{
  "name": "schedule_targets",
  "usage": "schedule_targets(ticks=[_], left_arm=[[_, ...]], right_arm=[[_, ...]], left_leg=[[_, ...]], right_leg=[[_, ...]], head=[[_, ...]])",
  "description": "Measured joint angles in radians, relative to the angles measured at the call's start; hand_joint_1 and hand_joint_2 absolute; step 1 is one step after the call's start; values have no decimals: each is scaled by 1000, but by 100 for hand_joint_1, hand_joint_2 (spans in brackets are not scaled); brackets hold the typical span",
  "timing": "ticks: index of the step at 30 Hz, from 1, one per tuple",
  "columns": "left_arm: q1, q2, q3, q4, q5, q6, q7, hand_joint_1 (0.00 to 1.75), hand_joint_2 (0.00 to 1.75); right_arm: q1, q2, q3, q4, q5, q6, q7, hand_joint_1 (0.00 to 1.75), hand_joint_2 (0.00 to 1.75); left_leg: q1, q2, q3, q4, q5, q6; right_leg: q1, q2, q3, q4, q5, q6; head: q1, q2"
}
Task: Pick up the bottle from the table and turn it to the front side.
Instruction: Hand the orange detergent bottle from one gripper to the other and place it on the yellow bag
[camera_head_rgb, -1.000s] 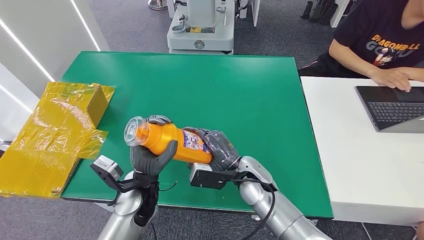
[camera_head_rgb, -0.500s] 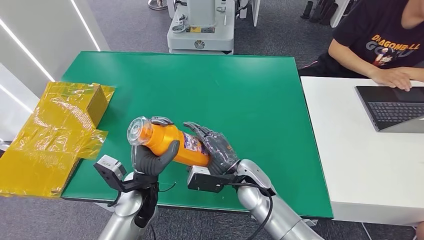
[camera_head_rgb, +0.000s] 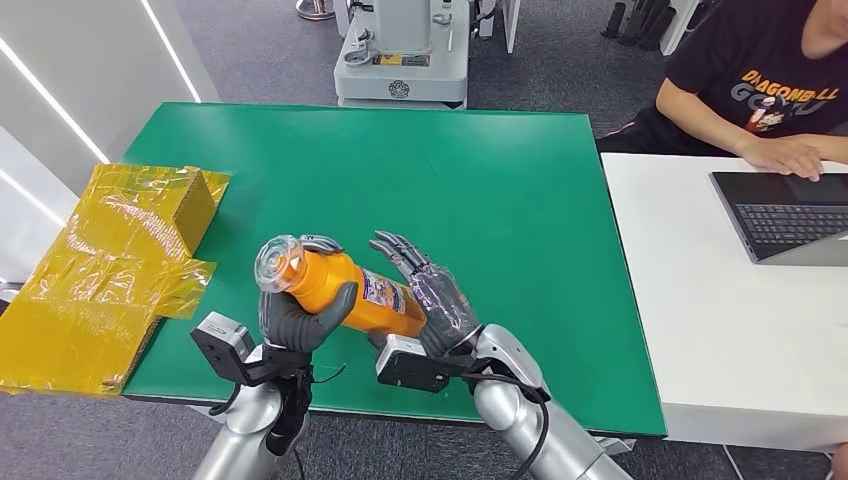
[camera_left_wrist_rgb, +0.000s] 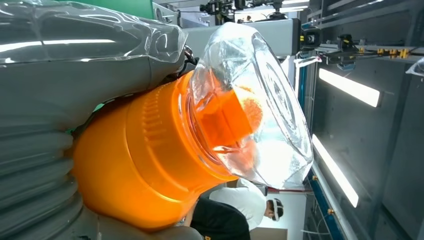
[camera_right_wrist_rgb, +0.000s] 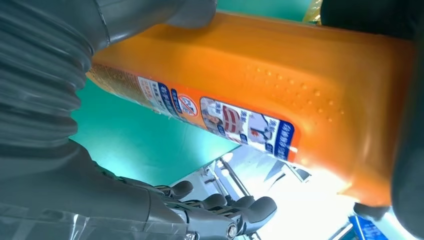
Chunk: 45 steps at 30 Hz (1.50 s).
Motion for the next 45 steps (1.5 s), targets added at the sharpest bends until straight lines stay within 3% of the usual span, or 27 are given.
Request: schedule_targets(ticks=[8,16,32,36,42,45], left_arm=[[-11,32,19,-17,-60,-8,1,175,175],[-53,90,75,-65,-194,32,57,175,175],[-60,116,88,-76,-260,54,70,175,175],[-95,178,89,-77,-391,60,133,175,175],[-192,316,100,-77,-505,25,194,175,175],[-269,406,85,-24,-692,72,294,175,175]], right_arm=[[73,0,-34,-110,-45,-63,-1,0,175],[161,0,-72,-283,-91,-83,-5,0,175],[180,0,-79,-328,-93,-79,-3,0,175],[194,-2,-80,-329,-95,-75,2,0,175],[248,-12,-96,-360,-131,-105,-20,0,175],[295,-13,-111,-404,-149,-149,-39,0,175]], left_leg=[[0,0,0,0,0,0],[0,0,0,0,0,0],[0,0,0,0,0,0],[1,1,0,0,0,-1],[1,1,0,0,1,-1],[1,2,0,-1,1,-1]], right_leg=[[0,0,-1,0,0,0],[0,0,-1,0,0,0],[0,0,-1,0,0,0],[1,1,-1,1,0,-1],[1,1,-2,2,0,-1],[1,2,-2,2,0,-1]], head=[[0,0],[0,0],[0,0],[0,0],[0,0],[1,0]])
